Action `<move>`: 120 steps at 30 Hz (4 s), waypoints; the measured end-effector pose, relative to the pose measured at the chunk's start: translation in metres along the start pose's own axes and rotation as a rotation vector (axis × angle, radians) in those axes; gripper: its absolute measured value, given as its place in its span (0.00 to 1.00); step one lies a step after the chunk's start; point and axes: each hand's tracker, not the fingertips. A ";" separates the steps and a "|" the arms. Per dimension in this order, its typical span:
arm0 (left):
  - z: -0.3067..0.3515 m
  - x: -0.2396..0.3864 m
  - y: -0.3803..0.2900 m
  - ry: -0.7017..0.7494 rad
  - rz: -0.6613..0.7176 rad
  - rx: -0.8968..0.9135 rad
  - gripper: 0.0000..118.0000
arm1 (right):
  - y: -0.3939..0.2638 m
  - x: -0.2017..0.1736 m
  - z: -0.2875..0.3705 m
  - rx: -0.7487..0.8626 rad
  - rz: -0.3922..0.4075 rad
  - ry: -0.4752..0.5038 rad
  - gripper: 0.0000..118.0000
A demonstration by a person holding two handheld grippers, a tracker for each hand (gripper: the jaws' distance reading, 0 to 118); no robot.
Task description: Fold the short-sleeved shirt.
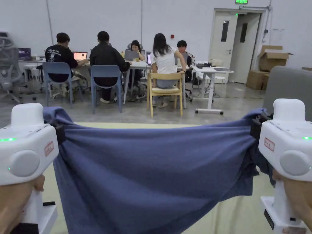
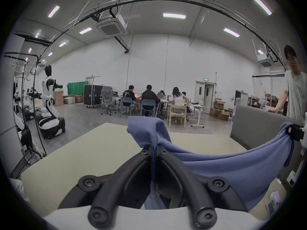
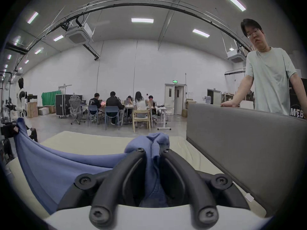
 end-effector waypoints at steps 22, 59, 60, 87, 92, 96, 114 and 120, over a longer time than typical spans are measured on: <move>-0.118 0.012 -0.075 -0.019 -0.042 -0.046 0.00 | -0.093 -0.013 -0.107 -0.047 -0.068 -0.001 0.12; 0.124 -0.047 -0.281 -0.027 0.053 -0.731 0.98 | -0.279 0.002 0.163 -0.686 0.007 0.036 1.00; 0.129 -0.048 -0.277 -0.039 0.065 -0.696 0.98 | -0.282 0.001 0.170 -0.690 0.011 0.039 1.00; 0.169 -0.024 -0.229 -0.001 -0.032 -0.492 0.00 | -0.206 -0.014 0.193 -0.509 -0.038 0.094 0.04; 0.146 -0.050 -0.249 0.025 0.016 -0.669 1.00 | -0.212 -0.016 0.188 -0.542 -0.044 0.129 0.04; 0.121 -0.065 -0.265 0.064 0.049 -0.674 1.00 | -0.214 -0.022 0.186 -0.542 -0.047 0.157 0.04; 0.075 -0.048 -0.320 0.040 -0.032 -0.778 0.02 | -0.220 -0.030 0.169 -0.589 -0.017 0.190 0.04; 0.075 -0.056 -0.318 0.037 0.025 -0.774 0.02 | -0.221 -0.021 0.164 -0.610 -0.031 0.165 0.34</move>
